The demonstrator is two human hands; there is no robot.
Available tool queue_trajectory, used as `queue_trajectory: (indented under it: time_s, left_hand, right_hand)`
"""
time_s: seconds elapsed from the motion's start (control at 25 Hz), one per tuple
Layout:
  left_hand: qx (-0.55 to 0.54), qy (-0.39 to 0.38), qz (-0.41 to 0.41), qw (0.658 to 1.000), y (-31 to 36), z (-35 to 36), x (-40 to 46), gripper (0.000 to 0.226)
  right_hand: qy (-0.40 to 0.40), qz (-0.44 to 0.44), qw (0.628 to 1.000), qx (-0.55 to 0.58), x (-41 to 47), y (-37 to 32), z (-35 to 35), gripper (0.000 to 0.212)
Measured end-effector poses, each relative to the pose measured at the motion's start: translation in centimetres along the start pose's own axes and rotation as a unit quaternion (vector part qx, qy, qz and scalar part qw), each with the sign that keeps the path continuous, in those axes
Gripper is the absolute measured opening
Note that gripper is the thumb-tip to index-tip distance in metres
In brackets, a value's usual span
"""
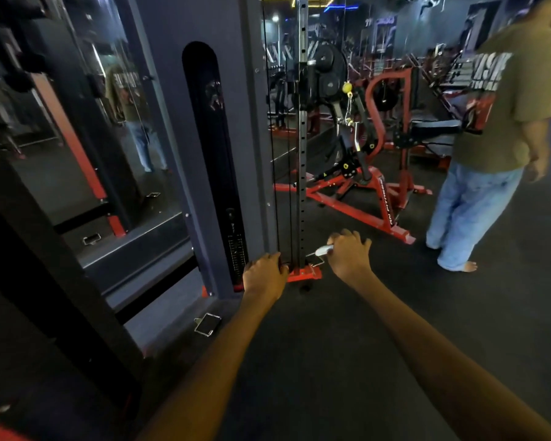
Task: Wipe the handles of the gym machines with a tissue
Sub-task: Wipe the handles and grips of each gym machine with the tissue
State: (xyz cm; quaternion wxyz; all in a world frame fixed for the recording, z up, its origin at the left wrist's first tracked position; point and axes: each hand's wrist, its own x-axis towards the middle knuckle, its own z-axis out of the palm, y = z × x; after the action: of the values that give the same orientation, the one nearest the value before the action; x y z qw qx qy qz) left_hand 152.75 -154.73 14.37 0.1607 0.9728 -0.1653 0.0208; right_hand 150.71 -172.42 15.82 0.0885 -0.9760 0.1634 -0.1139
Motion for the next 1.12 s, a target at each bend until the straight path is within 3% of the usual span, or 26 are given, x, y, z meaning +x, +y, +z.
queue_trajectory:
  time_s: [0.36, 0.76, 0.96, 1.12]
  left_hand:
    - [0.025, 0.019, -0.035, 0.999, 5.9, 2.5, 22.3, 0.045]
    - [0.014, 0.038, -0.038, 0.998, 3.5, 3.3, 45.6, 0.036]
    - [0.001, 0.101, 0.004, 0.995, 2.9, 1.9, 57.5, 0.046]
    - [0.015, 0.211, 0.042, 0.976, 1.5, -0.6, 66.7, 0.051]
  right_hand:
    - [0.008, -0.04, 0.999, 0.018, 24.0, 6.0, 2.1, 0.026]
    - [0.097, -0.071, 0.989, 0.092, 47.8, 4.9, 4.0, 0.019]
    - [0.179, -0.1, 0.953, 0.223, 58.9, 3.6, 3.1, 0.011]
    - [0.264, -0.125, 0.915, 0.279, 65.9, 2.0, 2.2, 0.01]
